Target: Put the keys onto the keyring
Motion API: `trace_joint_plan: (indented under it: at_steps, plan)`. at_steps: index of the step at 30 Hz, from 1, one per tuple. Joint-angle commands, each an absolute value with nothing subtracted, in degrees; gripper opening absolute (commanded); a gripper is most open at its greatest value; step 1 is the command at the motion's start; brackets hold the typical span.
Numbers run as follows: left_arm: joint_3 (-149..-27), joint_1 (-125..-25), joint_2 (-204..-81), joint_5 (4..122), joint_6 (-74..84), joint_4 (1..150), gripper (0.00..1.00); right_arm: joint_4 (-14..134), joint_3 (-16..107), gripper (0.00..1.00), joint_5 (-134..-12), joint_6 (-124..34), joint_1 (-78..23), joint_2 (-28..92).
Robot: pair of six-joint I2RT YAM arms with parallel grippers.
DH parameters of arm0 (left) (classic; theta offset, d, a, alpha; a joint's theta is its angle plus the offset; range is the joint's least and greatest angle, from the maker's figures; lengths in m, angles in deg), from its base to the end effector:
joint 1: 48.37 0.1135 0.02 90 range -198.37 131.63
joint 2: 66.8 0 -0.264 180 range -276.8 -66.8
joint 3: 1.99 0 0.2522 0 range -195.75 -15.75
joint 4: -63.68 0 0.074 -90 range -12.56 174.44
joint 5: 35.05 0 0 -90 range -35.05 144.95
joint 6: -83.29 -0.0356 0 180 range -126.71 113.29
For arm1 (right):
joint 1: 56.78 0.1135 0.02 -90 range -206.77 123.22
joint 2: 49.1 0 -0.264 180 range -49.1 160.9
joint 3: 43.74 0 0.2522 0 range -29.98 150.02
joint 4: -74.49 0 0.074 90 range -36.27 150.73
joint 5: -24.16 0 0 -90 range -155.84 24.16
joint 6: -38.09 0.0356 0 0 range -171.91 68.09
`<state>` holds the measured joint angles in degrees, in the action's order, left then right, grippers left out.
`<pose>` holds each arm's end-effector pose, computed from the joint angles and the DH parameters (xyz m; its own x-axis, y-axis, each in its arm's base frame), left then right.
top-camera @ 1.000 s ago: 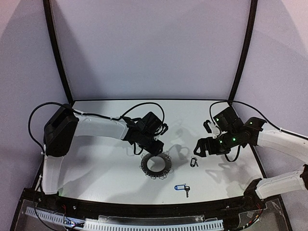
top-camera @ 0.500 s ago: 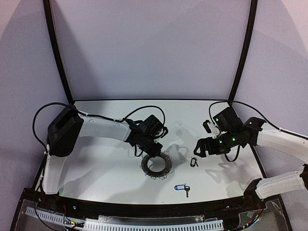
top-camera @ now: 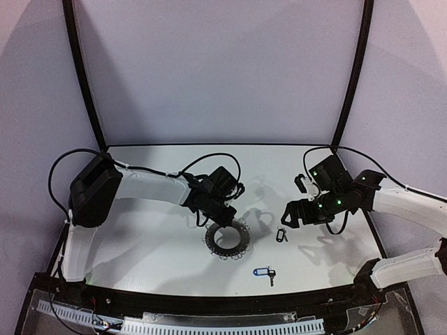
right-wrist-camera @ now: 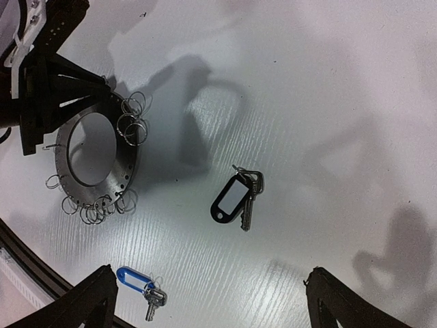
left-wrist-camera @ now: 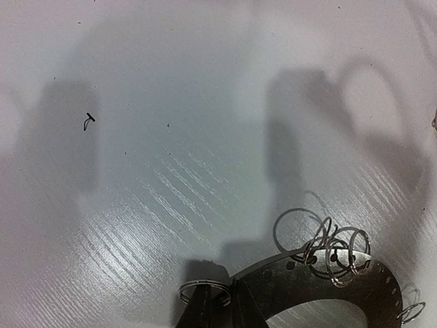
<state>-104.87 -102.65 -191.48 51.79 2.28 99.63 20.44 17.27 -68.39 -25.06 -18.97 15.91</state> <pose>0.2718 -0.3746 0.1443 -0.6117 0.5834 -0.5343 0.7066 0.7067 -0.0373 0.1713 0.1349 0.2422 -0.8831 -0.1141 -0.4551 -0.2602 0.9262 0.2727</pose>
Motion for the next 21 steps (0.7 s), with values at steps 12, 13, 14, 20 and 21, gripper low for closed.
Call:
trace_joint_plan:
  at_steps: [12, 13, 14, 20, 21]
  plan:
    - [-106.19, -102.67, -191.91, 52.89, 0.08, 97.54, 0.01, 21.48, 18.71, 0.95, -67.42, -25.09, -19.16, 16.34]
    - [-105.79, -102.66, -191.22, 53.73, 0.0, 96.42, 0.01, 21.38, 18.65, 0.95, -67.42, -25.31, -19.17, 16.09]
    - [-105.08, -102.63, -190.24, 54.25, -0.49, 95.72, 0.01, 21.41, 18.59, 0.95, -67.42, -25.35, -19.17, 15.93]
    - [-99.07, -102.64, -182.82, 60.36, -1.06, 86.93, 0.01, 23.12, 17.41, 0.95, -68.03, -27.63, -19.2, 12.43]
    - [-96.28, -102.68, -180.86, 63.7, -1.11, 83.89, 0.01, 24.81, 16.44, 0.93, -69.29, -29.7, -19.16, 10.47]
